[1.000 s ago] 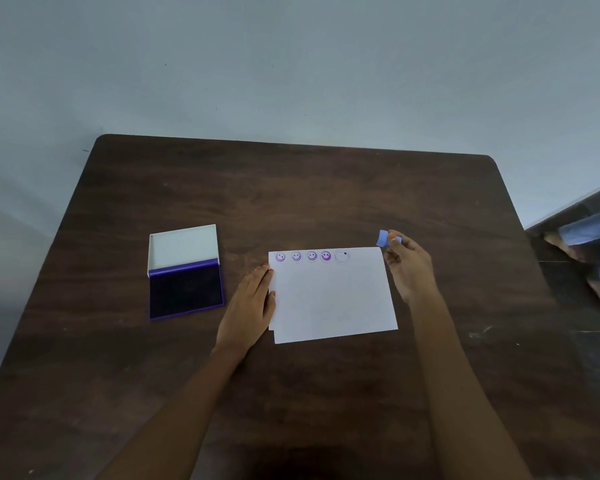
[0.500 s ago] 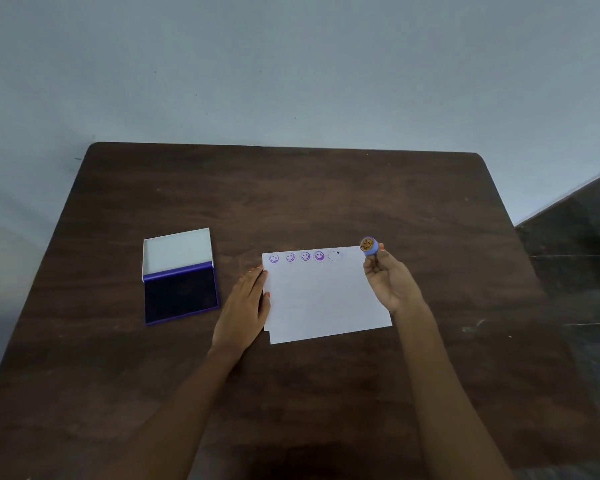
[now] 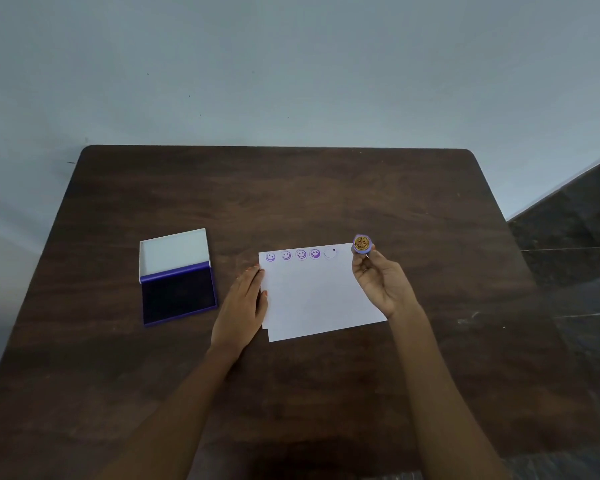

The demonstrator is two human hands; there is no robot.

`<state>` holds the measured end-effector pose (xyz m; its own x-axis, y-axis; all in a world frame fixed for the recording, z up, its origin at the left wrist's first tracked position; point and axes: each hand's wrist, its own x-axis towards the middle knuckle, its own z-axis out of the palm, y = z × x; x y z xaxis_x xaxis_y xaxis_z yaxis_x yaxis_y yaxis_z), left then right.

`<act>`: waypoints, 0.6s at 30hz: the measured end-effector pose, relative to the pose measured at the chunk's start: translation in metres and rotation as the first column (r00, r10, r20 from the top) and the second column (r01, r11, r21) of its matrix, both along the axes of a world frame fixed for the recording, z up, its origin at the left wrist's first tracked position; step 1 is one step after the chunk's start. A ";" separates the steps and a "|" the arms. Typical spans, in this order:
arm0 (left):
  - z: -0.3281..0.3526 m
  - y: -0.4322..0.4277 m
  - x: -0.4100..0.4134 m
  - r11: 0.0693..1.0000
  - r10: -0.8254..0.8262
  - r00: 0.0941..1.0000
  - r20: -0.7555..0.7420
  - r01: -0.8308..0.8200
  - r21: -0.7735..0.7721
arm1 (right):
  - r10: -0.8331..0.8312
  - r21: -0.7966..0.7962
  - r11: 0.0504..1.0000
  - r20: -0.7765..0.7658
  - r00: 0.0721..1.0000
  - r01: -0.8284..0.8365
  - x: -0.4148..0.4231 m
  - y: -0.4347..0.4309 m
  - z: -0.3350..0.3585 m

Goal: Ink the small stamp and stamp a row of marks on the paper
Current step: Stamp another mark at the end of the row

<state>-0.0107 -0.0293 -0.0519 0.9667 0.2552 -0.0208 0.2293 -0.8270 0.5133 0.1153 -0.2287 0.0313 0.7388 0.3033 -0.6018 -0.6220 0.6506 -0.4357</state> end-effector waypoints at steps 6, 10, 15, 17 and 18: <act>0.000 0.000 -0.001 1.000 0.010 1.000 0.009 -0.010 -0.015 | 0.031 -0.016 0.999 0.040 0.999 -0.030 -0.006 -0.003 0.003; 0.000 0.000 -0.002 0.999 0.014 1.000 0.010 -0.014 -0.030 | 0.040 -0.011 0.999 0.060 0.997 -0.040 -0.010 -0.005 0.004; 0.002 -0.001 -0.002 0.997 0.019 1.000 0.018 -0.018 -0.076 | 0.045 -0.010 0.999 0.077 0.996 -0.044 -0.017 -0.010 0.003; 0.005 -0.001 -0.002 0.994 0.018 1.000 0.024 -0.015 -0.108 | 0.047 -0.025 0.999 0.097 0.994 -0.045 -0.021 -0.009 0.001; 0.006 0.000 -0.001 0.991 0.021 0.999 0.027 -0.018 -0.129 | 0.057 -0.043 0.998 0.106 0.993 -0.053 -0.022 -0.009 0.000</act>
<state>-0.0120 -0.0298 -0.0464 0.9622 0.2710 -0.0274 0.2287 -0.7490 0.6219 0.0932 -0.2374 0.0308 0.7824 0.3224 -0.5328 -0.6048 0.5974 -0.5266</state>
